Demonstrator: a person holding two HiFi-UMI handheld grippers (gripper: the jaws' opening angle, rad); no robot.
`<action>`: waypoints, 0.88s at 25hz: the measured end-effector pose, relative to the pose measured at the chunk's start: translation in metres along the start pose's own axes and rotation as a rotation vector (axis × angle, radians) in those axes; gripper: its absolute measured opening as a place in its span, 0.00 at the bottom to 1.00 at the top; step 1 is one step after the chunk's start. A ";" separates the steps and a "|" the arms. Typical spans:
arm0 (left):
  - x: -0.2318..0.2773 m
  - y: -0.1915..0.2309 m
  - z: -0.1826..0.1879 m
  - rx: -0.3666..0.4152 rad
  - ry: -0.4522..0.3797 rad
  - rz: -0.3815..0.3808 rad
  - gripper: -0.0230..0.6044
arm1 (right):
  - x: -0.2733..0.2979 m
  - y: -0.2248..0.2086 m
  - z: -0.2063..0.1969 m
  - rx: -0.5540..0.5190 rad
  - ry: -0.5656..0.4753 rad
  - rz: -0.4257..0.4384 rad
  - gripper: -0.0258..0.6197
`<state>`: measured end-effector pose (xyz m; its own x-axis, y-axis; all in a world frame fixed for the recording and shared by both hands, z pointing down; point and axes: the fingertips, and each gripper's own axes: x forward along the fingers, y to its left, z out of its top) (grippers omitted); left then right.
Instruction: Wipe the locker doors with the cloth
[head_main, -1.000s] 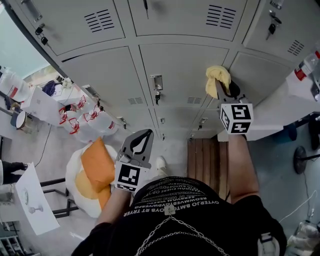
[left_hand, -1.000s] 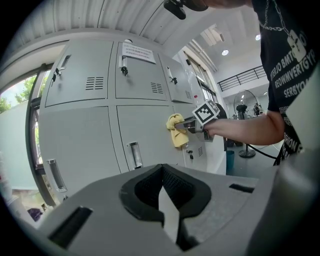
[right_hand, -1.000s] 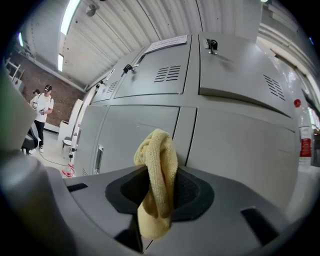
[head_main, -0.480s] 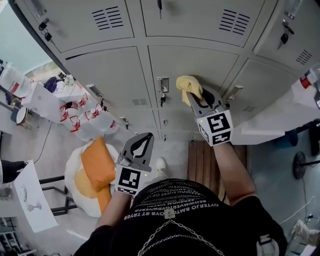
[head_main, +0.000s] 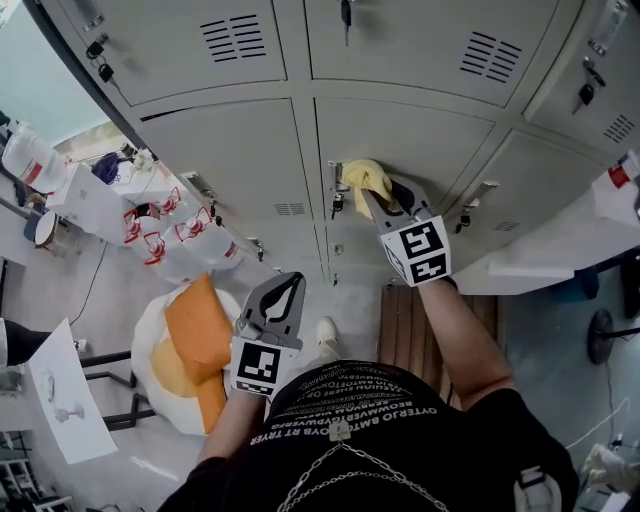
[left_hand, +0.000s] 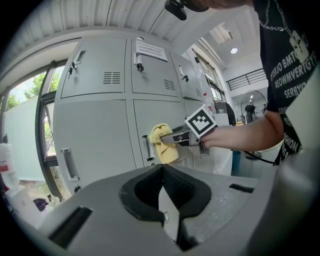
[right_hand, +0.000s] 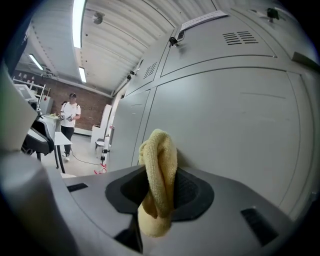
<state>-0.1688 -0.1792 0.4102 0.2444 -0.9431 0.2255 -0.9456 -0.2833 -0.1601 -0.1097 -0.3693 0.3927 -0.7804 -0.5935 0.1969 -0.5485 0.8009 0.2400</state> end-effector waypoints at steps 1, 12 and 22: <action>0.001 0.001 0.000 -0.001 0.000 -0.001 0.05 | 0.001 -0.002 0.000 -0.002 0.002 -0.006 0.21; 0.012 -0.006 0.001 0.005 0.000 -0.041 0.05 | -0.021 -0.031 -0.025 0.010 0.044 -0.068 0.21; 0.020 -0.012 0.005 0.022 0.003 -0.065 0.05 | -0.065 -0.084 -0.057 0.071 0.076 -0.186 0.21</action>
<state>-0.1513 -0.1952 0.4116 0.3045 -0.9221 0.2386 -0.9227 -0.3477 -0.1663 0.0046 -0.4022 0.4140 -0.6402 -0.7338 0.2273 -0.7030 0.6789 0.2118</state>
